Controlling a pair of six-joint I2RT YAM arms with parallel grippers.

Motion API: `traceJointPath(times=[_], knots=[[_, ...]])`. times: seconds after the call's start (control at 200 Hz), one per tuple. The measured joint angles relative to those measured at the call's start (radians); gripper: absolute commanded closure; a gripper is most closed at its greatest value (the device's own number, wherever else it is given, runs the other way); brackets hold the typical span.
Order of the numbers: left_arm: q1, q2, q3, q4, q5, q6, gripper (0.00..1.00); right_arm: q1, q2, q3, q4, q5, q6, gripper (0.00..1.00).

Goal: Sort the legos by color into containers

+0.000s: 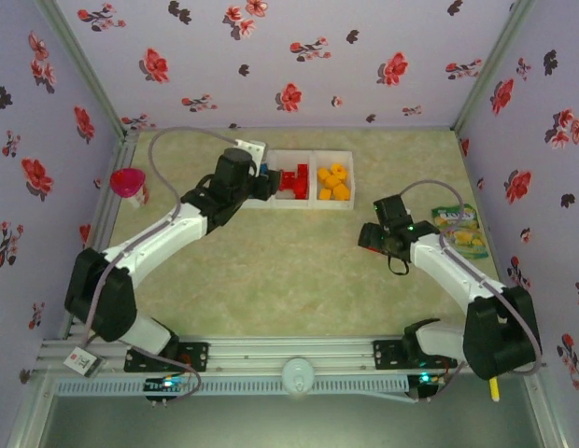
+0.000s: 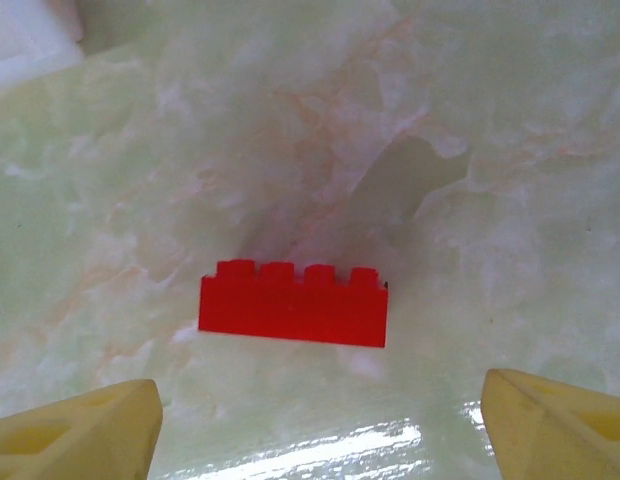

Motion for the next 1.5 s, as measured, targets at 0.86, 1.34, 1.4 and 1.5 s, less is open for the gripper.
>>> traceJointPath(times=[0.86, 1.34, 1.4, 1.5], knots=[[0.0, -0.077, -0.095, -0.015, -0.008, -0.041, 0.37, 0.035, 0.147, -0.011, 0.172, -0.36, -0.008, 0.19], [0.0, -0.092, -0.095, -0.023, -0.007, -0.044, 0.36, 0.105, 0.093, 0.045, 0.069, -0.241, -0.022, 0.24], [0.0, -0.098, -0.095, -0.023, -0.007, -0.044, 0.36, 0.105, 0.095, 0.061, 0.054, -0.212, -0.037, 0.25], [0.0, -0.104, -0.095, -0.024, -0.007, -0.044, 0.36, 0.105, 0.119, 0.087, 0.046, -0.186, -0.068, 0.25]])
